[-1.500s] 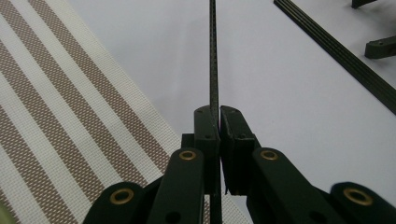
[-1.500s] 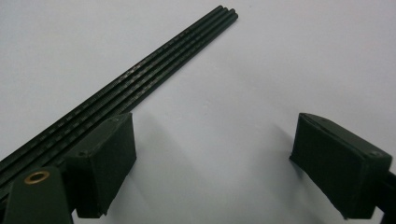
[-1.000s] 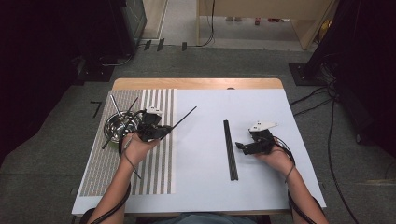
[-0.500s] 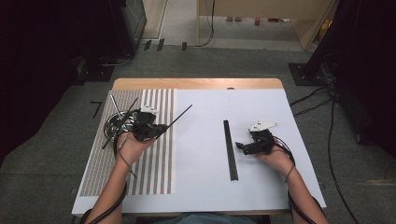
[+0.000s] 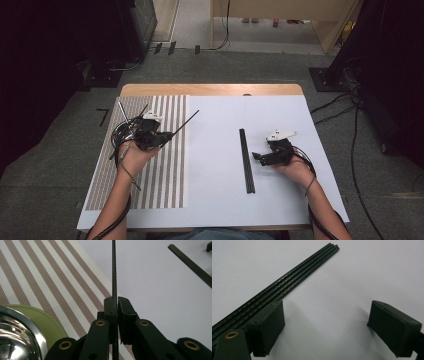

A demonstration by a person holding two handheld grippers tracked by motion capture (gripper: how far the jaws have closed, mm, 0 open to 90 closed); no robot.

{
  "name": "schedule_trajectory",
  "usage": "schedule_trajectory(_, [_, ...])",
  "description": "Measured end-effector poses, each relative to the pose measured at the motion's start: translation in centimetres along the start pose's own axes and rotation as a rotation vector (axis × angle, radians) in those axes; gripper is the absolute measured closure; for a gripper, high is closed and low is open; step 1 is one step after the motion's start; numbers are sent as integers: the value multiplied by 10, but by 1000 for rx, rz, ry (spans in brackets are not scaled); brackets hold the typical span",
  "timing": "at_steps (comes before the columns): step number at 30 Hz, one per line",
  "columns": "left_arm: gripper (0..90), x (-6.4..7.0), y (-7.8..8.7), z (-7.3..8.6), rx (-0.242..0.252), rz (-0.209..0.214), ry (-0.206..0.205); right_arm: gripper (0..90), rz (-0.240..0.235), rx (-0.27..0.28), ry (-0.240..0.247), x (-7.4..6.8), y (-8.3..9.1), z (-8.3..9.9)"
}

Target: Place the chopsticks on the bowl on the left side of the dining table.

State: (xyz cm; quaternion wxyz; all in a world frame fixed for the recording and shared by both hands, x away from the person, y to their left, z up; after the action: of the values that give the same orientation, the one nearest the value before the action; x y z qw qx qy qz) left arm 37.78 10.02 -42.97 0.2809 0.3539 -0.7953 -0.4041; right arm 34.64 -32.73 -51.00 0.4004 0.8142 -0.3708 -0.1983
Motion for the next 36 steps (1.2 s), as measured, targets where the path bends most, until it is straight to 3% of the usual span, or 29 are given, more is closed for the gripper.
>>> schedule_trajectory(36, [875, -37, 25, 19, -7, -85, 72, 133, 0, 1, 0, 0, 0, 0])
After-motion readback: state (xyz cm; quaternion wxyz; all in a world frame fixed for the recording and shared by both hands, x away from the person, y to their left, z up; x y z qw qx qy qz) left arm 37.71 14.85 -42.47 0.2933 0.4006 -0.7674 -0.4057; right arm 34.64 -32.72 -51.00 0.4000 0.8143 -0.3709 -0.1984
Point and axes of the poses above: each handheld gripper's, and its own axes: y roughly backward along the jaws, z roughly out of its underside, x roughly to its right, the point moved 1 cm from there along -y, roughly forward along the jaws, and after that the axes turned 10 degrees about -x, right-handed, at the moved point
